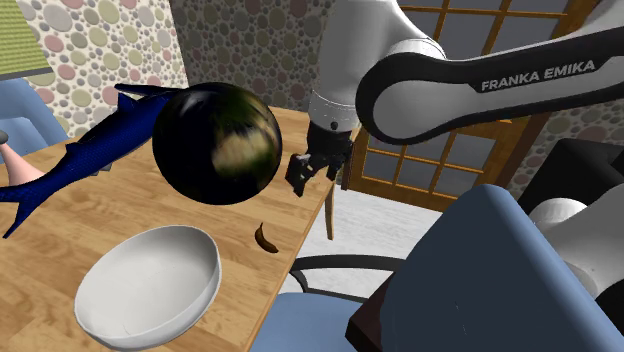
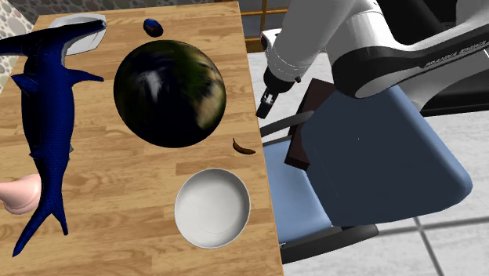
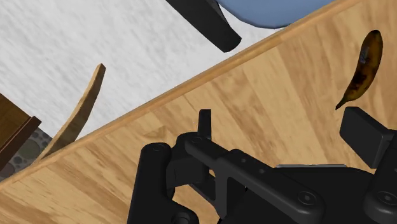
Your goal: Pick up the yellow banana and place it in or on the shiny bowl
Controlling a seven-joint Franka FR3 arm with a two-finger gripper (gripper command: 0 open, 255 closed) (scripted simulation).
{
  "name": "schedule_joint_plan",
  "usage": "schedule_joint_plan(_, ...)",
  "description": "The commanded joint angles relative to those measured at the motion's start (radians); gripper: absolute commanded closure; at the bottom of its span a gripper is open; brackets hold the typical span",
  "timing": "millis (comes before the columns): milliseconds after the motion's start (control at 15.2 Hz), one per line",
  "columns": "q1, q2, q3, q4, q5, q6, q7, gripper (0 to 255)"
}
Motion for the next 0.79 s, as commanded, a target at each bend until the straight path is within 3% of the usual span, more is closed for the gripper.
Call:
schedule_joint_plan(0,-0.004,0.058,0.053,0.019,-0.021,0.039,0.056,0)
schedule_joint_plan(264,-0.023,0.192,0.157,0.087,-0.103,0.093,0.18,0)
schedule_joint_plan(528,-0.037,0.357,0.255,0.177,-0.243,0.124,0.334,0)
schedule_joint_plan(726,-0.033,0.415,0.27,0.189,-0.301,0.148,0.384,0)
